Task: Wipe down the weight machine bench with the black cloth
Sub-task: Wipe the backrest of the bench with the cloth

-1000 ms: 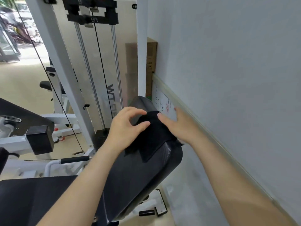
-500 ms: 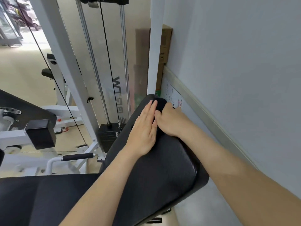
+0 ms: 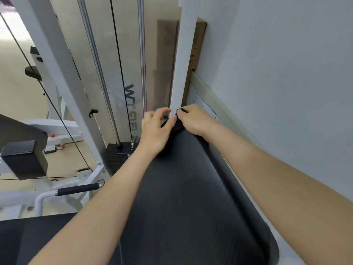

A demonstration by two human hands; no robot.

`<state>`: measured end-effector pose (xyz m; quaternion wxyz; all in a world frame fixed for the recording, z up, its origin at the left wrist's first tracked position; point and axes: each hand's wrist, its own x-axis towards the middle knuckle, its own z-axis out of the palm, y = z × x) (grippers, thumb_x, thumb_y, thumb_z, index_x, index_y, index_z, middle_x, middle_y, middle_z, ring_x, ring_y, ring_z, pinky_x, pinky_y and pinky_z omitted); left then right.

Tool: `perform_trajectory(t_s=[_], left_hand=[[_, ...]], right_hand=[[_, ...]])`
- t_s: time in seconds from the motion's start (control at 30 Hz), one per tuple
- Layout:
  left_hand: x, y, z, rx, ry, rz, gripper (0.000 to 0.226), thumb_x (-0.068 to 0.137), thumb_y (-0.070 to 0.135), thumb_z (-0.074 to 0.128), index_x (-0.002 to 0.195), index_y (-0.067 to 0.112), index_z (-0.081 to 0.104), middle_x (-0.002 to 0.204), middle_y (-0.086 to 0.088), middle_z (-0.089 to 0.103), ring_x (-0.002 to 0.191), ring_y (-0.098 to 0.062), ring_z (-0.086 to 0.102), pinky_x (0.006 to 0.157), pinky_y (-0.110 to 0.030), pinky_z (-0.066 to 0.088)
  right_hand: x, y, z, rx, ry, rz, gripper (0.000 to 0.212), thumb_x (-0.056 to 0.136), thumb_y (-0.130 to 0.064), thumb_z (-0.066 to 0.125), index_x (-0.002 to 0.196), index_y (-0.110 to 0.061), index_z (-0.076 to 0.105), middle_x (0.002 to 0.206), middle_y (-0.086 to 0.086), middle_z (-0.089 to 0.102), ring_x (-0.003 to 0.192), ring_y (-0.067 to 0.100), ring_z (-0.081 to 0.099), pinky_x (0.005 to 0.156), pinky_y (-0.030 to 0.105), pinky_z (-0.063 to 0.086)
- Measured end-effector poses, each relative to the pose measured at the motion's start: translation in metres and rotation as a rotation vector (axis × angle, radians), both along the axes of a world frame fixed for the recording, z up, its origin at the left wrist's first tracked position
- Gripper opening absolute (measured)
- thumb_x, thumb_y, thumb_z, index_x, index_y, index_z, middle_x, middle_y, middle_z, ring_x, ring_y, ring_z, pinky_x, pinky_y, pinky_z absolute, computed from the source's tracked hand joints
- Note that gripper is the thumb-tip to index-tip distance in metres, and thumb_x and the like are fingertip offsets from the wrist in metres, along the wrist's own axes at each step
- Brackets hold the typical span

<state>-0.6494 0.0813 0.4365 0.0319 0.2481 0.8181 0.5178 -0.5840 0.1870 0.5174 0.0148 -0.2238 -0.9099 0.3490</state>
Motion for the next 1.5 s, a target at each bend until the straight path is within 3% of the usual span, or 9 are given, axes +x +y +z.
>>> perform_trajectory(t_s=[0.17, 0.27, 0.63, 0.83, 1.0, 1.17, 1.27, 1.4, 1.5], left_hand=[[0.046, -0.005, 0.026, 0.252, 0.132, 0.043, 0.009, 0.086, 0.025, 0.069, 0.094, 0.029, 0.070, 0.095, -0.005, 0.063, 0.085, -0.007, 0.056, 0.075, -0.012, 0.042], [0.072, -0.011, 0.038, 0.325, 0.094, 0.005, 0.016, 0.079, 0.016, 0.077, 0.080, 0.031, 0.071, 0.087, -0.008, 0.065, 0.077, -0.013, 0.058, 0.070, -0.015, 0.042], [0.235, -0.068, 0.028, 0.363, -0.104, -0.249, 0.008, 0.070, 0.018, 0.078, 0.070, 0.026, 0.074, 0.071, 0.008, 0.059, 0.068, -0.008, 0.053, 0.065, -0.025, 0.042], [0.273, -0.084, 0.031, 0.227, 0.031, -0.327, 0.006, 0.068, 0.029, 0.074, 0.070, 0.026, 0.070, 0.080, 0.008, 0.054, 0.077, -0.011, 0.054, 0.072, -0.018, 0.042], [0.286, -0.083, 0.031, 0.202, -0.035, -0.154, 0.013, 0.080, 0.028, 0.067, 0.089, 0.032, 0.058, 0.089, 0.011, 0.059, 0.087, -0.012, 0.058, 0.079, -0.028, 0.048], [0.295, -0.086, 0.044, -0.088, -0.062, -0.132, 0.024, 0.073, 0.025, 0.077, 0.088, 0.035, 0.060, 0.069, 0.005, 0.061, 0.063, -0.007, 0.057, 0.064, -0.023, 0.048], [0.290, -0.093, 0.065, -0.276, -0.059, -0.327, 0.018, 0.073, 0.039, 0.079, 0.081, 0.030, 0.066, 0.064, 0.004, 0.064, 0.056, -0.005, 0.056, 0.058, -0.022, 0.045], [0.288, -0.098, 0.081, -0.100, -0.378, -0.562, 0.035, 0.085, 0.048, 0.064, 0.070, 0.017, 0.061, 0.064, 0.004, 0.056, 0.060, -0.009, 0.052, 0.056, -0.020, 0.042], [0.288, -0.096, 0.084, 0.073, -0.476, -0.580, 0.023, 0.086, 0.036, 0.058, 0.073, 0.017, 0.060, 0.065, 0.007, 0.058, 0.058, -0.006, 0.054, 0.054, -0.016, 0.042]], right_hand=[[0.051, 0.004, -0.004, 0.134, 0.182, 0.070, 0.041, 0.102, -0.034, 0.035, 0.137, -0.023, 0.053, 0.137, -0.001, 0.058, 0.127, 0.018, 0.050, 0.105, 0.032, 0.039], [0.094, 0.006, -0.003, 0.187, 0.168, 0.099, 0.043, 0.101, -0.042, 0.035, 0.141, -0.032, 0.046, 0.141, -0.003, 0.055, 0.132, 0.019, 0.047, 0.107, 0.032, 0.037], [0.279, -0.045, -0.013, 0.289, 0.227, 0.127, 0.057, 0.088, -0.057, 0.026, 0.138, -0.038, 0.048, 0.134, 0.004, 0.061, 0.126, 0.019, 0.052, 0.098, 0.037, 0.045], [0.328, -0.041, -0.020, -0.249, 0.476, 0.013, 0.028, 0.084, -0.046, 0.061, 0.111, -0.049, 0.066, 0.131, -0.020, 0.058, 0.129, -0.007, 0.044, 0.099, 0.019, 0.044], [0.306, -0.021, -0.014, -0.168, 0.336, 0.005, 0.045, 0.096, -0.028, 0.054, 0.134, -0.048, 0.044, 0.133, -0.022, 0.049, 0.110, 0.002, 0.054, 0.088, 0.017, 0.041], [0.316, -0.027, -0.027, -0.052, 0.313, -0.050, 0.011, 0.088, -0.020, 0.063, 0.090, -0.032, 0.062, 0.078, -0.017, 0.062, 0.071, -0.008, 0.055, 0.062, 0.010, 0.037], [0.332, -0.022, -0.022, -0.136, 0.309, 0.007, 0.009, 0.083, -0.018, 0.070, 0.082, -0.027, 0.068, 0.070, -0.014, 0.063, 0.058, -0.006, 0.052, 0.058, 0.007, 0.036], [0.338, -0.015, -0.005, -0.576, 0.407, 0.026, 0.006, 0.078, -0.016, 0.077, 0.079, -0.019, 0.072, 0.077, 0.002, 0.065, 0.073, 0.013, 0.058, 0.070, 0.024, 0.047], [0.339, -0.018, -0.003, -0.535, 0.416, 0.135, 0.017, 0.080, -0.007, 0.074, 0.074, -0.021, 0.066, 0.079, -0.001, 0.062, 0.077, 0.011, 0.059, 0.073, 0.020, 0.050]])
